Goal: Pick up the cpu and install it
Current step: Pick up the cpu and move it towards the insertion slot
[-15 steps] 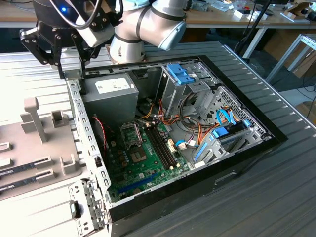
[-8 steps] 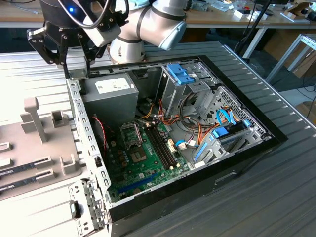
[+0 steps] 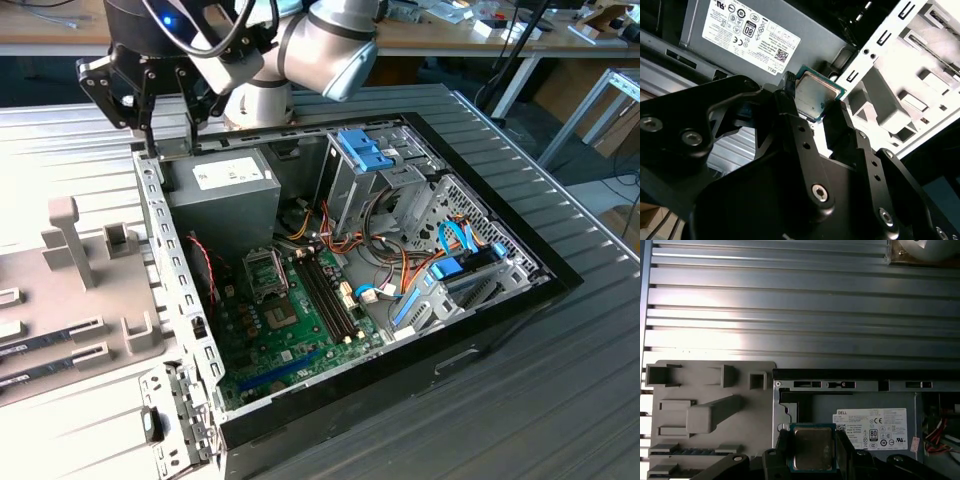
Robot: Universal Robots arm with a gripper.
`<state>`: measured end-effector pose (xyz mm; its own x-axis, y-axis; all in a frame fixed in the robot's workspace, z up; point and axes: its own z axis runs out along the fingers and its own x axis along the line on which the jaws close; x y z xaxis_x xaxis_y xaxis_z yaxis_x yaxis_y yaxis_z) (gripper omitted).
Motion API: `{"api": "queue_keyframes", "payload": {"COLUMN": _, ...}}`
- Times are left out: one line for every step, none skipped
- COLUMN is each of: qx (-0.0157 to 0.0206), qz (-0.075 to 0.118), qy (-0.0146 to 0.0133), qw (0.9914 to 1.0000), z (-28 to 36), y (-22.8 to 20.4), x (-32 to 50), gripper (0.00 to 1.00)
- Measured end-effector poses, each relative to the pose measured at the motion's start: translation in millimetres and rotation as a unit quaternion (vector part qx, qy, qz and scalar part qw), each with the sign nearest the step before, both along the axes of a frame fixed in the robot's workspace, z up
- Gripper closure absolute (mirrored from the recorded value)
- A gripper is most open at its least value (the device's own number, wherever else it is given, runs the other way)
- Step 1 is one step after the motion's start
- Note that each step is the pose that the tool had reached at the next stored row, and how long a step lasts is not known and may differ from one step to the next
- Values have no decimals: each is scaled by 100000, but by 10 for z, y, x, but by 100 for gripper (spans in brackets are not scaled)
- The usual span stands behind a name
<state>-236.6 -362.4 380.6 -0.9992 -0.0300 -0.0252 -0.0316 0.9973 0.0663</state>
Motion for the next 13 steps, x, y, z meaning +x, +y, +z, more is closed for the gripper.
{"api": "queue_keyframes", "payload": {"qx": -3, "qz": 0, "qy": 4, "qw": 100000, "z": 0, "y": 0, "x": 14, "gripper": 53}}
{"api": "queue_keyframes", "payload": {"qx": -6, "qz": 3, "qy": 7, "qw": 100000, "z": 0, "y": 0, "x": 30, "gripper": 53}}
{"api": "queue_keyframes", "payload": {"qx": -6, "qz": 2, "qy": 5, "qw": 100000, "z": -1, "y": 0, "x": 43, "gripper": 53}}
{"api": "queue_keyframes", "payload": {"qx": -3, "qz": -2, "qy": 4, "qw": 100000, "z": -1, "y": 0, "x": 62, "gripper": 53}}
{"api": "queue_keyframes", "payload": {"qx": -4, "qz": -1, "qy": 3, "qw": 100000, "z": -2, "y": 0, "x": 83, "gripper": 53}}
{"api": "queue_keyframes", "payload": {"qx": -5, "qz": 3, "qy": 5, "qw": 100000, "z": -2, "y": 0, "x": 100, "gripper": 53}}
{"api": "queue_keyframes", "payload": {"qx": -5, "qz": 0, "qy": 5, "qw": 100000, "z": -3, "y": 0, "x": 118, "gripper": 53}}
{"api": "queue_keyframes", "payload": {"qx": -2, "qz": 4, "qy": 3, "qw": 100000, "z": -4, "y": 0, "x": 135, "gripper": 53}}
{"api": "queue_keyframes", "payload": {"qx": -7, "qz": 0, "qy": 7, "qw": 100000, "z": -4, "y": 0, "x": 148, "gripper": 53}}
{"api": "queue_keyframes", "payload": {"qx": -3, "qz": 0, "qy": 9, "qw": 100000, "z": -5, "y": 0, "x": 173, "gripper": 53}}
{"api": "queue_keyframes", "payload": {"qx": -4, "qz": 0, "qy": 8, "qw": 100000, "z": -6, "y": 0, "x": 189, "gripper": 53}}
{"api": "queue_keyframes", "payload": {"qx": -5, "qz": -3, "qy": 9, "qw": 100000, "z": -6, "y": 0, "x": 205, "gripper": 53}}
{"api": "queue_keyframes", "payload": {"qx": -4, "qz": -1, "qy": 10, "qw": 100000, "z": -7, "y": 0, "x": 223, "gripper": 53}}
